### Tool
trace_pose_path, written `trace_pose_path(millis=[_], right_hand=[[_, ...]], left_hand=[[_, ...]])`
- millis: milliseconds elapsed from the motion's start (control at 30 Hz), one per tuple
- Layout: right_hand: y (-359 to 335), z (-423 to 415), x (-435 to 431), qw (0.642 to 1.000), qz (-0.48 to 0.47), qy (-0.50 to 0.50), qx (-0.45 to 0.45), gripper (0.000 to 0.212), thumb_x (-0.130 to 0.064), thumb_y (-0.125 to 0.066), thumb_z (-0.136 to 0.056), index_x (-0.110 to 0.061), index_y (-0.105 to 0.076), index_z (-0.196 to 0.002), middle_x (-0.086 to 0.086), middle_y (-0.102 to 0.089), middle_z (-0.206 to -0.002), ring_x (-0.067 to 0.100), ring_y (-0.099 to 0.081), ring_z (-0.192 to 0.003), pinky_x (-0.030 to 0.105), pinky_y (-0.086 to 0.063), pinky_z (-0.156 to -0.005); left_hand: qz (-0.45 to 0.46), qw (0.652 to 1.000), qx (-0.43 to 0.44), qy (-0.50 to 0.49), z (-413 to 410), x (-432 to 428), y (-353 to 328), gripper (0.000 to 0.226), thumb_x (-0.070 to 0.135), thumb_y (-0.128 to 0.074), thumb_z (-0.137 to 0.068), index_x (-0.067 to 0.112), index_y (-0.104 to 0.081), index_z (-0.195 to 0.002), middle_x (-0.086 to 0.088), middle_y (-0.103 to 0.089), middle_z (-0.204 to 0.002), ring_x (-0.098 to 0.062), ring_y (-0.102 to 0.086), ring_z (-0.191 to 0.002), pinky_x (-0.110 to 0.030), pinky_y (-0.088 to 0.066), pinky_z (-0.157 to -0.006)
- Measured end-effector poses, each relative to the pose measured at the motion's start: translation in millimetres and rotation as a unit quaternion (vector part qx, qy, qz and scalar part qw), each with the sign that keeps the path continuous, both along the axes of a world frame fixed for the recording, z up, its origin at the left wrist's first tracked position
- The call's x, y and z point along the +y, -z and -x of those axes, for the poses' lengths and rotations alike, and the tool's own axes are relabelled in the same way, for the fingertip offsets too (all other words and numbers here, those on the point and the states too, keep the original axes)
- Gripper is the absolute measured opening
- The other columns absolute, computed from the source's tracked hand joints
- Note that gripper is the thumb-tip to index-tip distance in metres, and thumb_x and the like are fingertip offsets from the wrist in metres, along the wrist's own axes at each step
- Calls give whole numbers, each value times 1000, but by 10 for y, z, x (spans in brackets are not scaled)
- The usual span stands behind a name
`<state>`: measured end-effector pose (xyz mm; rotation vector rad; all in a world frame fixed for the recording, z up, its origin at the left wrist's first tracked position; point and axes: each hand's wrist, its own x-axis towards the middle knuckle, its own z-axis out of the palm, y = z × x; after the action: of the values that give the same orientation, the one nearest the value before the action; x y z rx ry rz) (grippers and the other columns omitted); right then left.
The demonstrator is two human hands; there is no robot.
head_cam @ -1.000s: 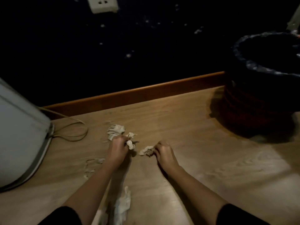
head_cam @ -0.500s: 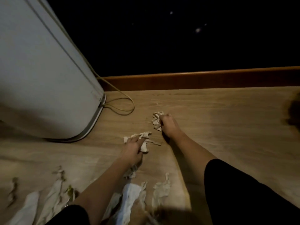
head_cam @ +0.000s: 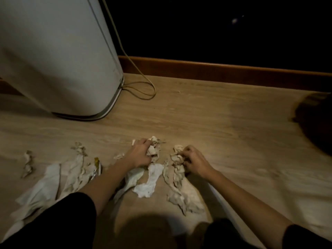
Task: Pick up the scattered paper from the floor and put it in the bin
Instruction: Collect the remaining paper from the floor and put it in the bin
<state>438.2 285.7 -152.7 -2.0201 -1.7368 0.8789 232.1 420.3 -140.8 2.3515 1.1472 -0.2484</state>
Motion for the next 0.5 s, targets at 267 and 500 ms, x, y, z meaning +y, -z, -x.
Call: trace_pose_path(millis=[267,500], right_hand=[[-159,509,-727,971,122,-166,-126,102,-60,-66,-67,-48,5,-140,3,-10,-154,30,-21,-130,49,-33,-102],[-38,764,-875,972,7,-175,-156,50,-21,-58,-83,-34,-42,-129,9,-40,-132,26,-38,-106,37,-45,-86]], left_hand=[[17,978,138,154,239,-740,5,117,63,-74,-52,40,0,-140,-5,1,-158,-34,0,-144,-62,-22,-111],[-40,987,38,152,545,-936,112,66,16,-69,-76,21,-36,-133,-13,-38,-137,-32,-36,-121,-44,-44,-94]])
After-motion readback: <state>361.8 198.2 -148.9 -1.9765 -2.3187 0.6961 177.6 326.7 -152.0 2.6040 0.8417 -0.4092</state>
